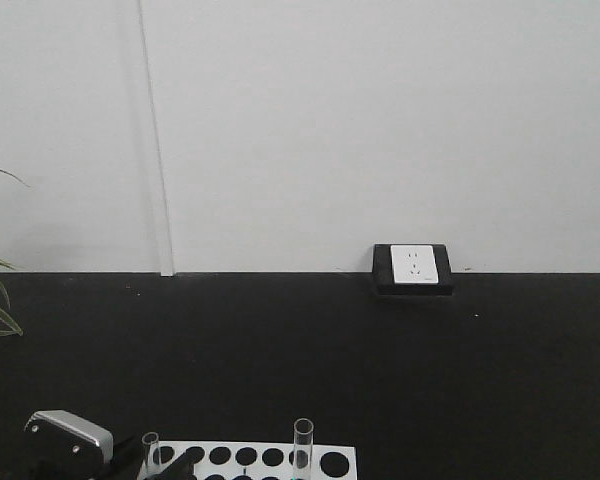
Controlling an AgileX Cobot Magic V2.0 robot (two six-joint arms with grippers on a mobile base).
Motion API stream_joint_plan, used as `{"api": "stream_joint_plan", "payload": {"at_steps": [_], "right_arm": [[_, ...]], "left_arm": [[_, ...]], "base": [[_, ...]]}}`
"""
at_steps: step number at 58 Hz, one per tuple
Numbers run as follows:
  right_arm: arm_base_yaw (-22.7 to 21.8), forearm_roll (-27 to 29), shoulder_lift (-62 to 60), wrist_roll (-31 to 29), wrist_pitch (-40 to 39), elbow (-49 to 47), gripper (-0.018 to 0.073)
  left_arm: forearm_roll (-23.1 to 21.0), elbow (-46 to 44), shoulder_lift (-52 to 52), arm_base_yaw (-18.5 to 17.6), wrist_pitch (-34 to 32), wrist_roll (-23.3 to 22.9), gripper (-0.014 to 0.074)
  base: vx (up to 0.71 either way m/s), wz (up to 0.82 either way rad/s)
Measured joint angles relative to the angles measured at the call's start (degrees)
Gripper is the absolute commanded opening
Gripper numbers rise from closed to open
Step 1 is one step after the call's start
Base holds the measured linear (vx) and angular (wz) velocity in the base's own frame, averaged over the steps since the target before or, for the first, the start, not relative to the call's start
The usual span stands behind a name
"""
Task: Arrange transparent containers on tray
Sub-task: 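Close the left gripper around the clear glass tube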
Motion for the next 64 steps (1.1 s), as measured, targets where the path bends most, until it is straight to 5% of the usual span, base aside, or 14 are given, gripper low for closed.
{"api": "stream_joint_plan", "payload": {"at_steps": [37, 64], "right_arm": [[0.00, 0.00, 0.00, 0.00, 0.80, 0.00, 0.0454], [0.00, 0.00, 0.00, 0.00, 0.85, 0.00, 0.0454]], "left_arm": [[2.93, 0.00, 0.33, 0.00, -3.09, -1.29, 0.0134], [3.79, 0.00, -1.86, 0.00, -4.19, -2.58, 0.0083]], "base": [[0.00, 0.00], [0.00, 0.00]]}}
